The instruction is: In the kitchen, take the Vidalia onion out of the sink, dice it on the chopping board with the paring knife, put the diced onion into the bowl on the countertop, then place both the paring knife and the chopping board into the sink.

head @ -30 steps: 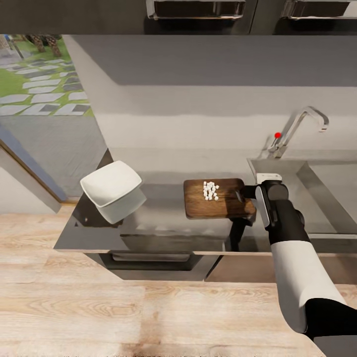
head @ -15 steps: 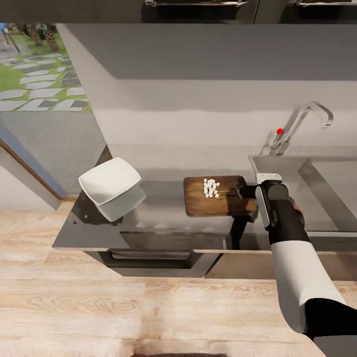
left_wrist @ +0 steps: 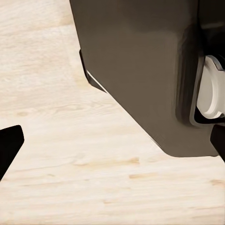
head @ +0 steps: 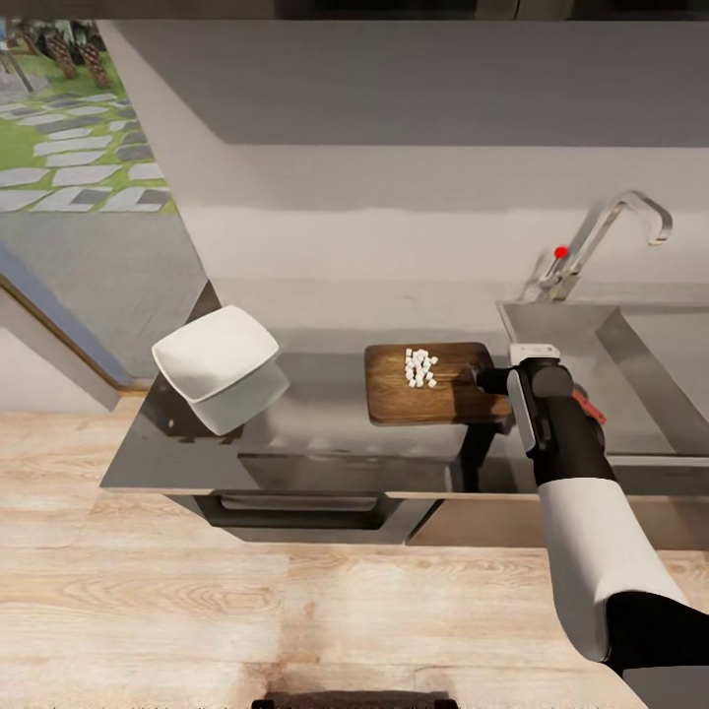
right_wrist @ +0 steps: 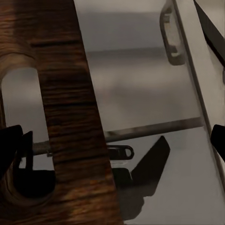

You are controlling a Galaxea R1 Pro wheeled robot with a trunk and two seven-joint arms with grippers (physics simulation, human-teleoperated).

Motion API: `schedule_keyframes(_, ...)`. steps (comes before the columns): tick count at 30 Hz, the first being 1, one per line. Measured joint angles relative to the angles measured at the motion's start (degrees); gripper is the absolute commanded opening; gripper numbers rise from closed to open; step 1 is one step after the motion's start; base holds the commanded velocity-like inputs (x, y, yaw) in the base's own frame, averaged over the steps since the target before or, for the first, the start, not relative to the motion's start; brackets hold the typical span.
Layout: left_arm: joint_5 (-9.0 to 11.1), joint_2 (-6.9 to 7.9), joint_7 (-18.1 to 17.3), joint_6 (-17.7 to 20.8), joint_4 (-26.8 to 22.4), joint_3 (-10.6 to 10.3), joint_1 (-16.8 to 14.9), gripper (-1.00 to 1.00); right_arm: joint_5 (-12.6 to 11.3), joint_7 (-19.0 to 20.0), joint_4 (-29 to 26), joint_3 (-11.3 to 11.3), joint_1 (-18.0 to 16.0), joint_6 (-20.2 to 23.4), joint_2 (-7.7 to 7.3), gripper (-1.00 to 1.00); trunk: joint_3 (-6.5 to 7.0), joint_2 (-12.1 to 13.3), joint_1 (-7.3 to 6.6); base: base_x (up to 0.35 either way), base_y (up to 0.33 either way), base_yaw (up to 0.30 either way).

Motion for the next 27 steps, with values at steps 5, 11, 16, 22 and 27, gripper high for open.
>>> schedule_keyframes(5,0.0,-0.01,0.0,0.0,0.0,0.0,0.0,1.00,-0.3,0.1,0.0,-0.1,0.0,0.0,-0.11,1.00,-0.40,0.0,0.00,0.000,0.000,0.000)
schedule_keyframes(11,0.0,-0.01,0.0,0.0,0.0,0.0,0.0,1.00,-0.3,0.1,0.0,-0.1,0.0,0.0,-0.10,1.00,-0.45,0.0,0.00,0.000,0.000,0.000)
schedule_keyframes(16,0.0,-0.01,0.0,0.0,0.0,0.0,0.0,1.00,-0.3,0.0,0.0,0.0,0.0,0.0,-0.08,1.00,-0.46,0.0,0.00,0.000,0.000,0.000)
schedule_keyframes(22,0.0,0.10,0.0,0.0,0.0,0.0,0.0,1.00,-0.1,0.0,0.0,0.1,0.0,0.0,-0.26,1.00,-0.46,0.0,0.00,0.000,0.000,0.000)
schedule_keyframes(27,0.0,0.16,0.0,0.0,0.3,0.0,0.0,1.00,0.0,0.0,0.0,0.0,0.0,0.0,-0.36,1.00,-0.46,0.0,0.00,0.000,0.000,0.000)
